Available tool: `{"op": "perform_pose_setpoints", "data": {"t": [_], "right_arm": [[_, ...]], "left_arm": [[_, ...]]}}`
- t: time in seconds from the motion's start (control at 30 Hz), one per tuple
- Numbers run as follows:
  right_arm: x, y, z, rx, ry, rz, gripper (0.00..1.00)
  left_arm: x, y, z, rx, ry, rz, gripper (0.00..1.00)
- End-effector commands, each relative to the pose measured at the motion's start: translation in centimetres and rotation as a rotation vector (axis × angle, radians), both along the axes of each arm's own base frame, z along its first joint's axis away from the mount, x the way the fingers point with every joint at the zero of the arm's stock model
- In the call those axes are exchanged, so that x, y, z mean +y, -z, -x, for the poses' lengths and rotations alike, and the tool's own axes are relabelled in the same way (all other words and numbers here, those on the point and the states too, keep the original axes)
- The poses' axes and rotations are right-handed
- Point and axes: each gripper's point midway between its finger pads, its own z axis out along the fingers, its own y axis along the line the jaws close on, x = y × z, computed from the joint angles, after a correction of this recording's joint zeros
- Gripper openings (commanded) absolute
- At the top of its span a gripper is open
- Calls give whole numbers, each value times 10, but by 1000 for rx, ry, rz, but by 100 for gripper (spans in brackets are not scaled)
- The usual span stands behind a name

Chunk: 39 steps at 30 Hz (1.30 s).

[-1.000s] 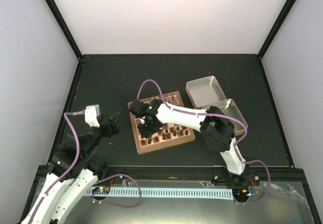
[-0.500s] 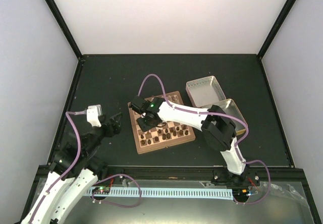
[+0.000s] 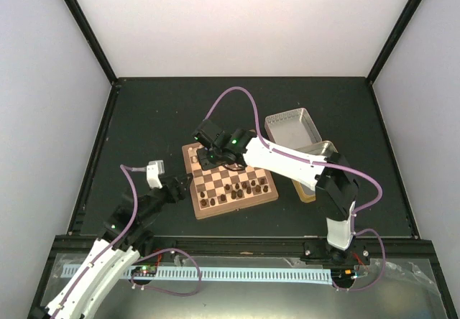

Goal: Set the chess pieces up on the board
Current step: Pick up the chess piece from the chessboard, then place the chess piece on the chessboard.

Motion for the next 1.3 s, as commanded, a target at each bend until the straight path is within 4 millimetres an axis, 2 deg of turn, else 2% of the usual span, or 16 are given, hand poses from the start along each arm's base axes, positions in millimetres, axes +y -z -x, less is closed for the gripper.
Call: {"op": "perform_pose_setpoints", "data": {"t": [0.0, 0.1, 0.3, 0.43, 0.67, 0.9, 1.27], "right_arm": [[-2, -9, -3, -23, 25, -25, 5], [-6, 4, 2, 11, 3, 20, 5], [-29, 47, 22, 116, -55, 195, 6], [-36, 63, 33, 164, -108, 253, 6], [-38, 78, 47, 220, -180, 314, 7], [-30, 88, 61, 250, -255, 345, 9], [-32, 87, 61, 250, -252, 367, 15]], "left_arm": [[-9, -23, -6, -56, 17, 106, 85], [-8, -17, -9, -19, 1, 84, 84], [0, -6, -13, 49, -43, 15, 84], [1, -5, -14, 51, -49, 7, 84], [3, -6, -15, 42, -58, -7, 85], [3, -1, -16, 55, -56, -22, 85], [4, 0, -16, 57, -59, -36, 86]]}}
